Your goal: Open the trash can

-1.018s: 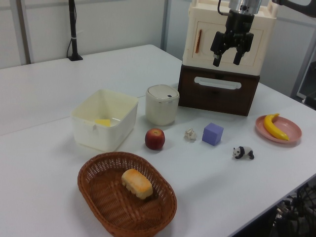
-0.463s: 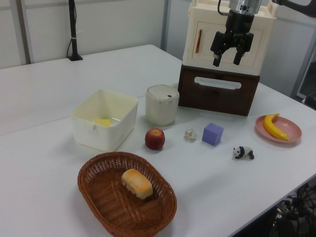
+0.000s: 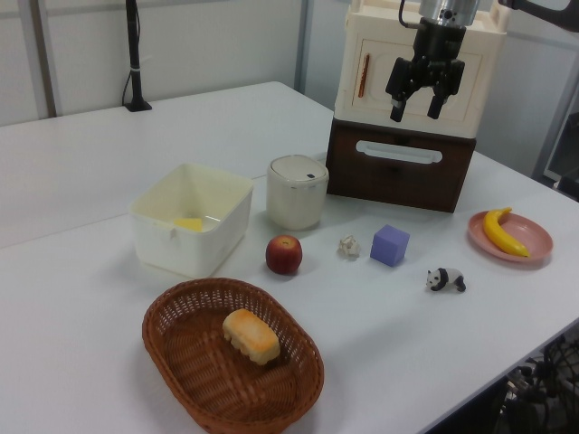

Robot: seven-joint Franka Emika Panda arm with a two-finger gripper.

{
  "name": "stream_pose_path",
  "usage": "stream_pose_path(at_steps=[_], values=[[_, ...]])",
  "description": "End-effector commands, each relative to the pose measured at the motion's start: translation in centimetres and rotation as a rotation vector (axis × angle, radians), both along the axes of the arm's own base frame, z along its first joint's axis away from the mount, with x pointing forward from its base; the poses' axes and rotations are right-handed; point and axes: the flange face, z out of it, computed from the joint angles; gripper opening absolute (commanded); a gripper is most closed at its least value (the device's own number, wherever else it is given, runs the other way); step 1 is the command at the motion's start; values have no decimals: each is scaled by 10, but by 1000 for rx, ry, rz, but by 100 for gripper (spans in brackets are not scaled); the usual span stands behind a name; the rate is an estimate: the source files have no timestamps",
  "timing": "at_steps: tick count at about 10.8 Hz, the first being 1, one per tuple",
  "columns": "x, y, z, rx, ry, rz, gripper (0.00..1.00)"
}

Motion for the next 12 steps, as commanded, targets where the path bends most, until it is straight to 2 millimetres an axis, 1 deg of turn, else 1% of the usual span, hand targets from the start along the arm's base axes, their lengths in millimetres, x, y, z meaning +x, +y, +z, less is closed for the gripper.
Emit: stream_pose_path(at_steps=[1, 12], values=[[-2, 3, 1, 19, 3, 22, 100], [-3, 5, 1, 18, 15, 16, 100]])
